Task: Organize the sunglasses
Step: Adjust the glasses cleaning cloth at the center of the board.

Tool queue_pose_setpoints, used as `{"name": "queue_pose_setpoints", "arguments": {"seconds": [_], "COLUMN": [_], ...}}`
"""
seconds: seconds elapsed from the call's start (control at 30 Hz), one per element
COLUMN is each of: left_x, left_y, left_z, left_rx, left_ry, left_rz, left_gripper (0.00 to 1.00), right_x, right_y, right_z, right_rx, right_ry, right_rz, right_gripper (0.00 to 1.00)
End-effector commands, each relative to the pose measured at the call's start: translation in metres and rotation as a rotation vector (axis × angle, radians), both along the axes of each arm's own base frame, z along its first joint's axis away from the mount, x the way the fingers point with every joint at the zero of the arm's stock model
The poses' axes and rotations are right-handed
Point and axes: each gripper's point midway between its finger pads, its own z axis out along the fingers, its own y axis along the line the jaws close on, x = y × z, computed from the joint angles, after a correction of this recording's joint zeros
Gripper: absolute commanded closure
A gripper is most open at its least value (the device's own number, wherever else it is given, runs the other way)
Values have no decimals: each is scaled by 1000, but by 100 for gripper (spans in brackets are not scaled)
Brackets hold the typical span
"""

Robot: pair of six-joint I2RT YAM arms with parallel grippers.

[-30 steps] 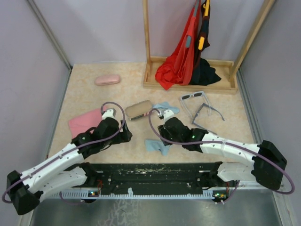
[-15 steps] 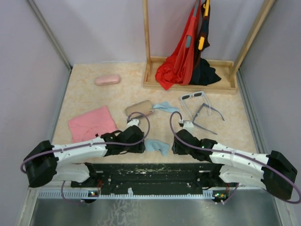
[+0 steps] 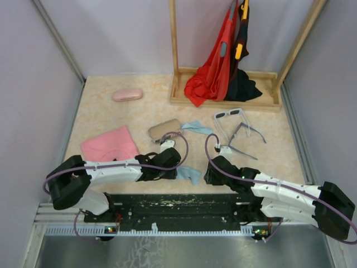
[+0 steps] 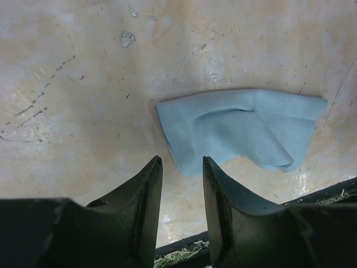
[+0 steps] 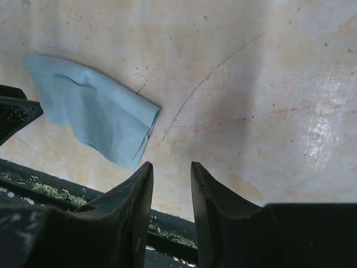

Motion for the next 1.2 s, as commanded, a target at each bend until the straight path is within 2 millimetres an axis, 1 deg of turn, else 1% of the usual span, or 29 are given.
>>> {"name": "queue_pose_setpoints", "arguments": {"seconds": [0.0,0.13,0.27,0.37,0.43,0.47,0.53,0.6,0.7,0.83,0.9,0.97,1.03,1.1,1.17], "left_x": [10,10,11,13,13,14,15,15,14,9,6,3,1,2,6], "left_y": [-14,-17,-15,-13,-11,-11,-8,-4,1,13,18,21,21,14,6], "left_z": [5,-2,-9,-11,-11,-10,-7,0,15,32,36,34,29,28,28], "left_rx": [-10,3,31,49,54,56,65,65,43,21,13,-1,-17,-38,-54], "left_ry": [-32,-24,-22,-28,-33,-37,-43,-53,-74,-96,-99,-95,-92,-95,-101], "left_rz": [2,-5,-3,-2,-4,-2,5,12,11,17,19,17,9,8,7], "left_gripper": [60,66,73,82,90,97,99,99,99,99,99,99,92,77,66], "right_x": [6,5,5,5,6,6,6,7,9,12,13,14,16,17,17], "right_y": [9,9,9,9,9,10,10,10,11,12,14,14,13,12,12], "right_z": [12,12,11,11,13,13,14,17,21,28,30,31,31,31,31], "right_rx": [66,67,63,63,64,65,63,60,56,58,60,56,50,48,47], "right_ry": [-34,-31,-31,-34,-38,-39,-45,-54,-74,-98,-110,-117,-122,-124,-124], "right_rz": [-8,-6,-5,-4,0,3,6,13,29,48,57,57,51,43,41], "right_gripper": [66,66,66,66,66,66,66,66,66,66,65,64,62,61,61]}}
